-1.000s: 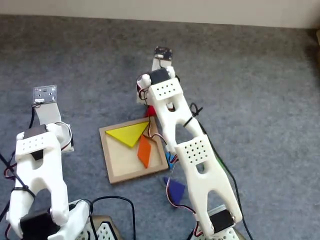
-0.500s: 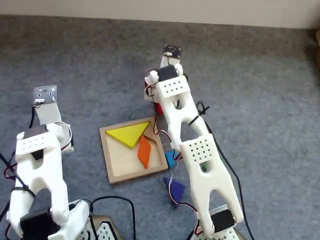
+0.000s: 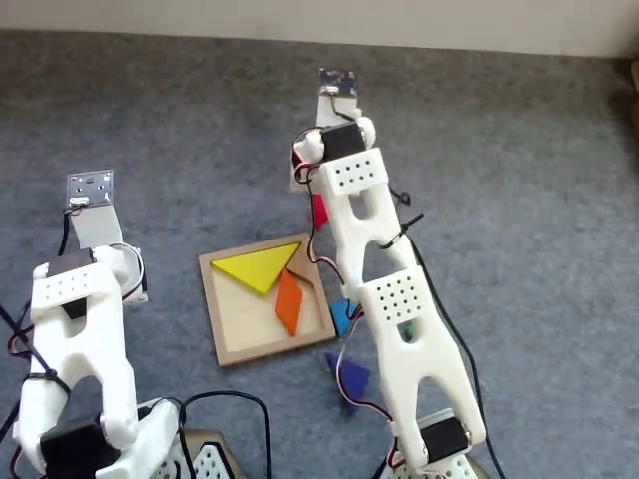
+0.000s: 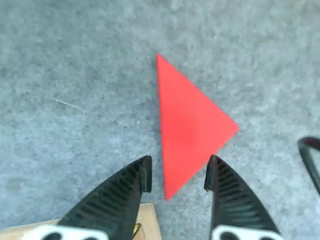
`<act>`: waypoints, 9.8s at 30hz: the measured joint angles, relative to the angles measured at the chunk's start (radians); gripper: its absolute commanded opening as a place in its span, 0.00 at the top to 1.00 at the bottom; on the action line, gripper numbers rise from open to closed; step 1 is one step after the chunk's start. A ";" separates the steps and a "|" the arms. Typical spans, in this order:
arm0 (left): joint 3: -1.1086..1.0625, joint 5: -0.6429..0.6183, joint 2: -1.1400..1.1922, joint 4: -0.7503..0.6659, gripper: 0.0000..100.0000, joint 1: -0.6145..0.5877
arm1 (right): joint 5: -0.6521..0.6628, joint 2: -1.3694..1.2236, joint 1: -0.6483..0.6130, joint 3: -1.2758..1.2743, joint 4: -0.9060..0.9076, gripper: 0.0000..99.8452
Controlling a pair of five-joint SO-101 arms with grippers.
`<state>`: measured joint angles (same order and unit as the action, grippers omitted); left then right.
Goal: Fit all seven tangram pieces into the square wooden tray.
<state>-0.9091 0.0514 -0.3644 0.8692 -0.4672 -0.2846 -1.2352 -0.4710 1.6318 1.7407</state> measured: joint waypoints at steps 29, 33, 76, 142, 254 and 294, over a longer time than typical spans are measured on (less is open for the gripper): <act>0.000 0.000 0.000 0.000 0.99 0.000 | 0.031 -0.190 -0.009 0.023 -0.130 0.58; 0.000 0.000 0.000 0.000 0.99 0.000 | 0.075 -0.190 -0.009 0.023 -0.130 0.69; 0.000 0.000 0.000 0.000 0.99 0.000 | 0.140 -0.239 -0.021 0.043 -0.213 0.67; 0.000 0.000 0.000 -0.003 0.99 0.000 | 0.269 -0.098 -0.066 0.032 -0.411 0.79; -0.675 0.061 -0.979 0.034 0.99 0.002 | -0.063 1.645 -0.017 -2.387 -0.390 0.74; -0.767 0.061 -1.412 0.463 0.99 -0.025 | -0.144 1.732 -0.018 -2.797 -0.918 0.74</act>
<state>-1.6763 0.1128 -1.7760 1.3326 -0.4918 -0.4289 0.4971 -0.4895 -1.1653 0.8232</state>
